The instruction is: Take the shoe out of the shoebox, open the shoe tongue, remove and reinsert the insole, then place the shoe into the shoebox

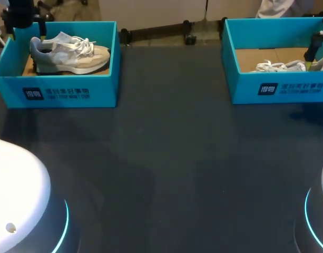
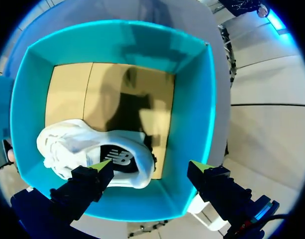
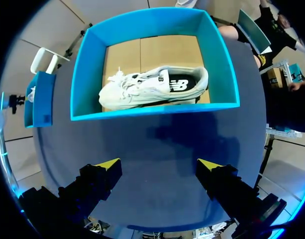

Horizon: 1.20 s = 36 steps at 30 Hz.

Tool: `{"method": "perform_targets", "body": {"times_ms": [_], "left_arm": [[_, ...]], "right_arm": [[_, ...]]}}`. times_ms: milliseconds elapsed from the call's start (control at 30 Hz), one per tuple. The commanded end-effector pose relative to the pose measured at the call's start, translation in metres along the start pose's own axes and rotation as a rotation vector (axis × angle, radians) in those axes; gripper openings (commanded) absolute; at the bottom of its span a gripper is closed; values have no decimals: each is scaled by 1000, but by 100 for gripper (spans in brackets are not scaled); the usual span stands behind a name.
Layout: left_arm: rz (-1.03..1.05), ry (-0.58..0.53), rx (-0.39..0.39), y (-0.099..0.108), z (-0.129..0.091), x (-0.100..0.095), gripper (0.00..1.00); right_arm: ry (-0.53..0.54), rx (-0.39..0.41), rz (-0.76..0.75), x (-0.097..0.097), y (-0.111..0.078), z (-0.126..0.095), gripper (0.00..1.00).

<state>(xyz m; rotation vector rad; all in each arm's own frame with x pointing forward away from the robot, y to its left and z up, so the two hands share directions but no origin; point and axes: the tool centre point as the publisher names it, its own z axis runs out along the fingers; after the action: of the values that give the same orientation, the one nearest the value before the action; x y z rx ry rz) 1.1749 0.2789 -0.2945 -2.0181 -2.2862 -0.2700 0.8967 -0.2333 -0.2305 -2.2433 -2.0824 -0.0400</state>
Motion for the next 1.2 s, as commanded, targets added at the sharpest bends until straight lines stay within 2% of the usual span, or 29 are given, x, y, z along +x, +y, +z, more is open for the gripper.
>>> {"method": "perform_targets", "body": {"times_ms": [33, 500, 600, 633, 667, 867, 1200], "left_arm": [[9, -10, 30, 20, 11, -3, 100], [14, -46, 91, 24, 31, -6, 100], [14, -53, 102, 23, 35, -8, 95], [15, -54, 103, 22, 37, -8, 87], [15, -54, 104, 22, 38, -8, 85], [27, -50, 98, 17, 45, -12, 93], [25, -60, 123, 14, 57, -13, 93]], "right_arm": [[1, -2, 0, 0, -1, 0, 100], [1, -2, 0, 0, -1, 0, 100], [1, -2, 0, 0, -1, 0, 100], [1, -2, 0, 0, -1, 0, 100], [1, -2, 0, 0, -1, 0, 100], [1, -2, 0, 0, -1, 0, 100], [1, -2, 0, 0, -1, 0, 100]]}}
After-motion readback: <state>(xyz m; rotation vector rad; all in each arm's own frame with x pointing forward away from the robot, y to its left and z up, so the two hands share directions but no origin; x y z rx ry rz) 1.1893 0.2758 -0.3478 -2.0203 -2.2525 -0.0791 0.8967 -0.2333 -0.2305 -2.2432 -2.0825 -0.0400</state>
